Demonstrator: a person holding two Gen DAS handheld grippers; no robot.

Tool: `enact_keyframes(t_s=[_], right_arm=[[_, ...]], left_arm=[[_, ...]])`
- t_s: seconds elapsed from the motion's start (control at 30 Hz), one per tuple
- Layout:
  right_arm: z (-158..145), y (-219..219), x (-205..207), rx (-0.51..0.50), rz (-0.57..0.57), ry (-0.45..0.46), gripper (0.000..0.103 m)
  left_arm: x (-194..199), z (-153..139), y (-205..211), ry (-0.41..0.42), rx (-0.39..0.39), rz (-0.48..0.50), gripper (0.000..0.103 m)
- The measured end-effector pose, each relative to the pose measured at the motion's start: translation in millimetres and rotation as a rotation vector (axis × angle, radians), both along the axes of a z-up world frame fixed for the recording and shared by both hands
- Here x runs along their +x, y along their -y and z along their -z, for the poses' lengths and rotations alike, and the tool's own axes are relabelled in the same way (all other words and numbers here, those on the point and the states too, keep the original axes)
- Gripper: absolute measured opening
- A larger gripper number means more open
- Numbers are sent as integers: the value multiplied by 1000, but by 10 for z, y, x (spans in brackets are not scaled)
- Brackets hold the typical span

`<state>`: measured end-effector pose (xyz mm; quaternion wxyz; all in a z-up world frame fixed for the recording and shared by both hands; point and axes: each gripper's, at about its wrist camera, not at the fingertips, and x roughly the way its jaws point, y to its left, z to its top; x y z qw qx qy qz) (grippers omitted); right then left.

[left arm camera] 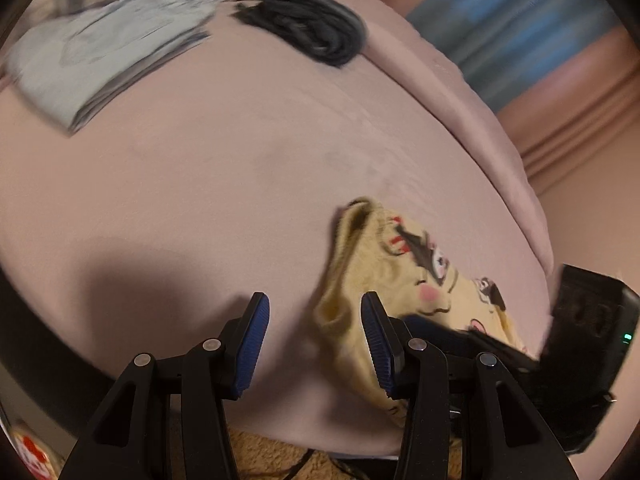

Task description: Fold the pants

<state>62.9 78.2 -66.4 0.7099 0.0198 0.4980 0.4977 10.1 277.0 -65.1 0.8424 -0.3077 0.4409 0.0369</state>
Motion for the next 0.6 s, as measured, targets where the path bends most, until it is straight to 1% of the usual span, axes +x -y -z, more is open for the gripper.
enact_keyframes(t_s=[0.07, 0.13, 0.17, 0.2, 0.23, 0.3, 0.33, 0.37, 0.4, 0.5, 0.53, 0.57, 0.6], right_arm=[[-140, 266, -25, 18, 35, 33, 65], [-258, 605, -36, 23, 90, 57, 68], [-301, 801, -32, 16, 125, 68, 69], [-335, 1068, -61, -1, 172, 90, 69], [-334, 1194, -64, -11, 193, 103, 69], [-271, 1627, -130, -82, 258, 131, 70], [-215, 1793, -158, -117, 285, 134, 70], [-122, 2035, -202, -164, 329, 131, 70], [-39, 2206, -228, -190, 368, 114, 70], [244, 2665, -263, -227, 470, 6, 71], [314, 2765, -266, -237, 496, -26, 71], [372, 2949, -298, -221, 520, -47, 69], [361, 3014, -340, -199, 527, -47, 69]], left_arm=[[117, -48, 26, 22, -1, 37, 46], [273, -30, 62, 20, -8, 79, 46], [360, 7, 89, 0, -9, 91, 46], [462, 79, 141, -41, -5, 114, 46], [512, 141, 182, -68, -4, 134, 46], [602, 317, 304, -125, 16, 165, 46], [593, 356, 343, -128, 28, 157, 46], [583, 355, 370, -118, 45, 145, 42], [569, 333, 391, -120, 65, 140, 25], [512, 313, 306, -128, 1, 70, 25], [483, 289, 277, -123, -4, 52, 25], [444, 243, 262, -113, 6, 39, 25], [399, 166, 276, -95, 28, 28, 25]])
